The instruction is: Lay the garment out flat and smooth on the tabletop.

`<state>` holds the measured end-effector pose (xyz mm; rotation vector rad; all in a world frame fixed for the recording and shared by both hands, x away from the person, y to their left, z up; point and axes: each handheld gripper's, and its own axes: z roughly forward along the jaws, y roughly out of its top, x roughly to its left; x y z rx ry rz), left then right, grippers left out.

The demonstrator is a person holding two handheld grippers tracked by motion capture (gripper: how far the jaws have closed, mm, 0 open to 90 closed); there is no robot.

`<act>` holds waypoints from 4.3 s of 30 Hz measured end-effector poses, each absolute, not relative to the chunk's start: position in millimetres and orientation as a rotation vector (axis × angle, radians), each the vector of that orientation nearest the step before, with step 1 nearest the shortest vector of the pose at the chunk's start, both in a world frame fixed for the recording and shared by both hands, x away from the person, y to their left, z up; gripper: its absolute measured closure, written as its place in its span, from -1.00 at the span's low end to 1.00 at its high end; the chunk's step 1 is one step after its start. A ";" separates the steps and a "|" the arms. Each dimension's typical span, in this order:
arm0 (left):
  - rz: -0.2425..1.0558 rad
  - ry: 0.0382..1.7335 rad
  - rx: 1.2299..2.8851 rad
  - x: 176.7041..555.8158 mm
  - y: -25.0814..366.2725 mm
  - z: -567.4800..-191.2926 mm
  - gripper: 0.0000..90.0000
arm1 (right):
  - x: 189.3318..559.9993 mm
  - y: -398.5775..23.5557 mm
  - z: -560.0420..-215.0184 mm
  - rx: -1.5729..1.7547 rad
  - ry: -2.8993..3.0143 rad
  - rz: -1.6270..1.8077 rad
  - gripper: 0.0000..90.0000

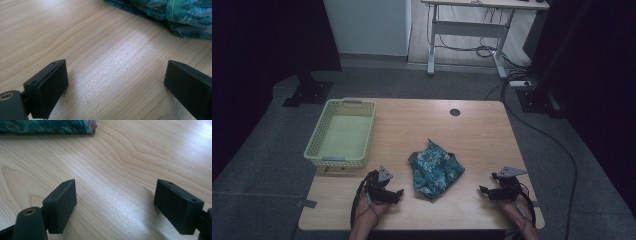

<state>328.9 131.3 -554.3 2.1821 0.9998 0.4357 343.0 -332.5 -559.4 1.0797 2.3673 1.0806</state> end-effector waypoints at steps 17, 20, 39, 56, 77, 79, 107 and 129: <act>0.435 1.002 2.184 328.8 129.1 -554.4 -0.91 | 343.1 -331.9 -559.5 1.103 2.346 1.066 -0.61; 0.437 1.007 2.181 328.7 128.6 -554.4 -0.91 | 343.0 -331.4 -559.5 1.108 2.341 1.065 -0.61; 0.424 0.974 2.190 328.7 127.7 -551.9 -0.74 | 342.9 -329.5 -556.4 1.127 2.363 1.044 -0.61; 0.387 0.930 2.179 327.1 120.4 -534.8 -0.76 | 347.9 -319.2 -538.5 1.073 2.396 1.103 -0.58; 0.332 0.808 2.180 334.2 96.3 -507.8 -0.68 | 357.7 -286.2 -509.1 0.973 2.445 1.174 -0.50; 0.331 0.797 2.186 335.1 93.3 -506.9 -0.67 | 358.7 -281.5 -506.5 0.960 2.453 1.181 -0.49; 0.287 0.702 2.252 348.1 62.4 -507.7 -0.46 | 370.3 -200.7 -496.2 0.751 2.595 1.274 -0.26; 0.252 0.631 2.378 352.0 42.4 -525.1 0.88 | 366.6 -174.6 -520.7 0.615 2.708 1.183 0.90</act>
